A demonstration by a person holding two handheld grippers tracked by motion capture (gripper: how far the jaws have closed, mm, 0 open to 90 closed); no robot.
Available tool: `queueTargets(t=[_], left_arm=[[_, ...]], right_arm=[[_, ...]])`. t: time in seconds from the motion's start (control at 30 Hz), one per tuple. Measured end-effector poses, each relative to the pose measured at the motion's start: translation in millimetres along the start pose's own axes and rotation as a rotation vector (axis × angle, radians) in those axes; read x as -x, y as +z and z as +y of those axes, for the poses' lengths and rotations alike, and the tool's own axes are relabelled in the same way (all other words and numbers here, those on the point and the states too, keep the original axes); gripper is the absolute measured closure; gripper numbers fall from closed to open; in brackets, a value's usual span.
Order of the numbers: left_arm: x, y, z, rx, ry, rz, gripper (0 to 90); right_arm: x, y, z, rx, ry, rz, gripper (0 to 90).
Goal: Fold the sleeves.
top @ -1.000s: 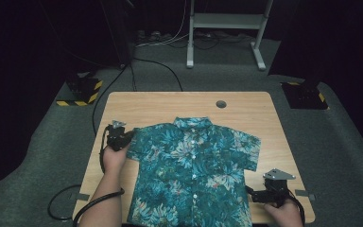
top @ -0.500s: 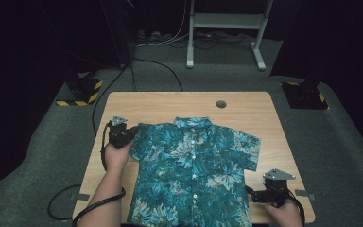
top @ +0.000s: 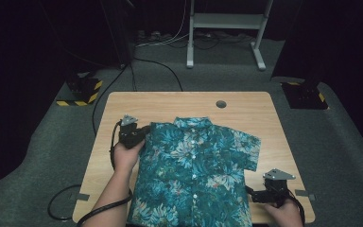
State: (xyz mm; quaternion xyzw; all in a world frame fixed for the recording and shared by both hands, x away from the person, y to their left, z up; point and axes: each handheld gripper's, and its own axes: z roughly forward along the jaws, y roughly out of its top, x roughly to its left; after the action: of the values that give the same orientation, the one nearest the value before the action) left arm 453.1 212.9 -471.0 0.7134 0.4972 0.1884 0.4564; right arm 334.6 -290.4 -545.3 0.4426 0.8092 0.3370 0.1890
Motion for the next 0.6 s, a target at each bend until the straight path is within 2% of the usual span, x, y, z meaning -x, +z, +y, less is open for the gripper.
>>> queueTargets(t=[0.2,0.6], left_arm=[[11.5,6.4,-2.4,-0.003,0.006,-0.015,87.4],[30.4,21.7,-10.5,-0.016,0.002,0.003,87.4]], right_arm=[[0.0,0.0,0.0,0.000,-0.001,0.001,0.0],[0.0,0.0,0.0,0.000,-0.002,0.001,0.0]])
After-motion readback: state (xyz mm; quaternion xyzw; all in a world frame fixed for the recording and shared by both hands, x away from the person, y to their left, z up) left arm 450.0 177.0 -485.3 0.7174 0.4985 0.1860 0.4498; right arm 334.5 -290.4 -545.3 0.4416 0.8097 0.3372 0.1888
